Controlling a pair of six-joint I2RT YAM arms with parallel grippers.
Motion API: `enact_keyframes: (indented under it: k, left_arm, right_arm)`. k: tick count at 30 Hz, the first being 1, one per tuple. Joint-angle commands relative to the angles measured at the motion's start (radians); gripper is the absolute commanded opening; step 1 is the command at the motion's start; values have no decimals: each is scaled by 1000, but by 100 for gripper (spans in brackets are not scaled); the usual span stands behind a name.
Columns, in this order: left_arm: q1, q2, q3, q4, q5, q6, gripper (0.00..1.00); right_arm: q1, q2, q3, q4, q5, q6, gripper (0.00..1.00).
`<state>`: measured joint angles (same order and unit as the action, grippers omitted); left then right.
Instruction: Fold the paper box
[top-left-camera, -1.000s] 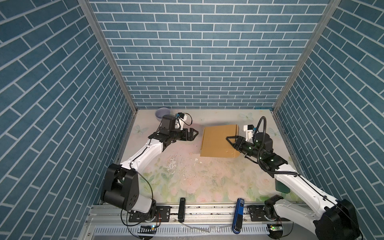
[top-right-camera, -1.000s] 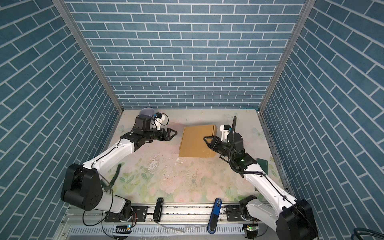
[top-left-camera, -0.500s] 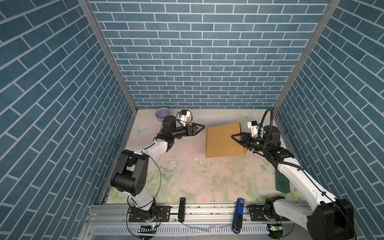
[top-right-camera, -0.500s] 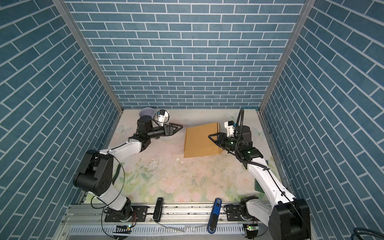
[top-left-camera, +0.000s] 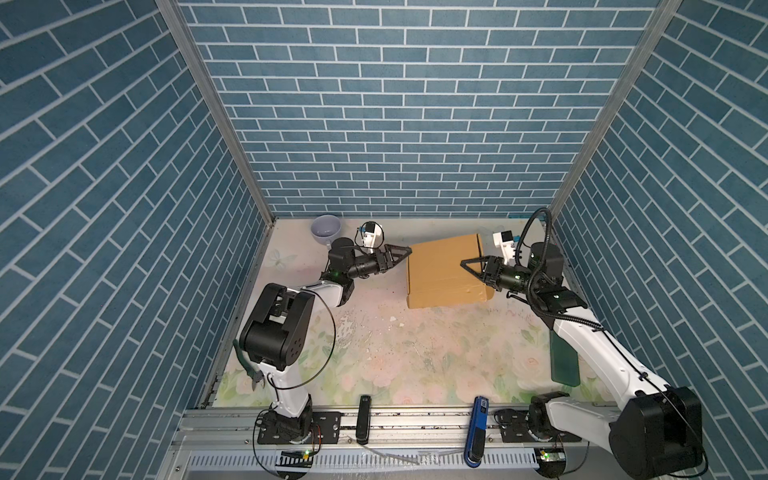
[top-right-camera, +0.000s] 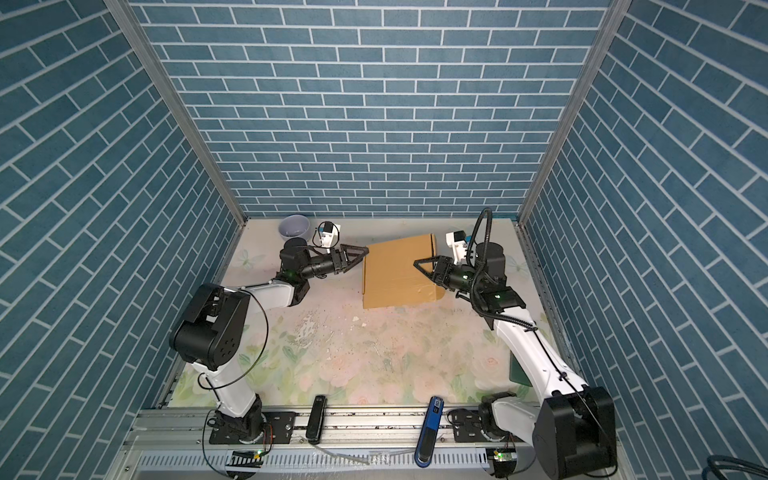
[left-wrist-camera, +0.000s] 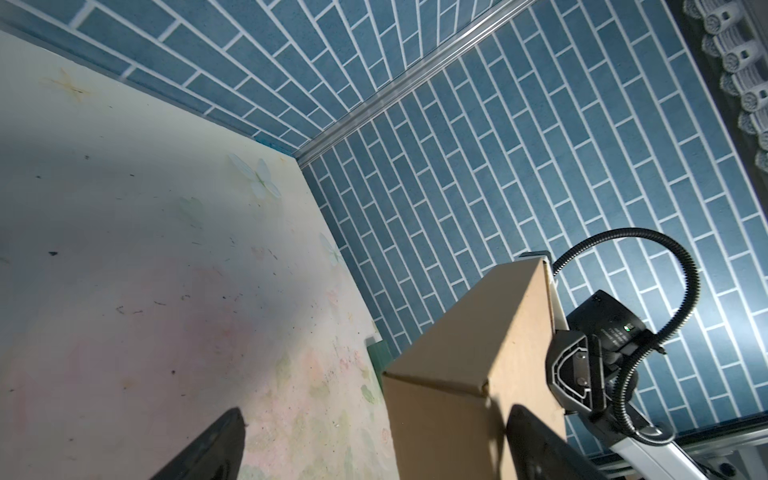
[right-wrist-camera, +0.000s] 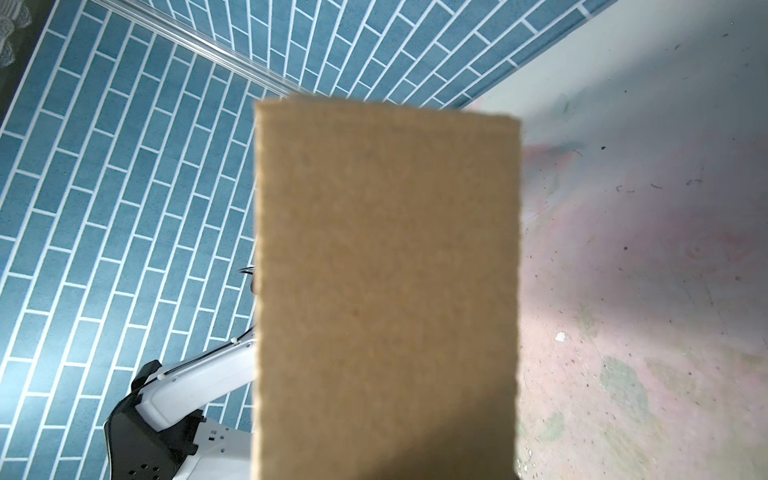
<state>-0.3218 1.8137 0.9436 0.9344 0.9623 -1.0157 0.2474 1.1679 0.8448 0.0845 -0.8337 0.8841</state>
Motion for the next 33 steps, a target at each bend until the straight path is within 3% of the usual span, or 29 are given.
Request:
enact_keyframes:
  k: [1, 7, 26, 33]
  left_arm:
    - [-26, 25, 27, 155, 26, -94, 98]
    - [-57, 42, 48, 238, 27, -169, 96]
    - [-127, 68, 121, 278, 40, -208, 80]
    - [-129, 68, 135, 269, 44, -211, 64]
  right_arm:
    - [-5, 21, 48, 78, -41, -1, 11]
    - [-4, 40, 39, 125, -51, 9, 11]
    - [-4, 114, 43, 249, -76, 60, 10]
    - [-4, 127, 41, 260, -77, 62, 10]
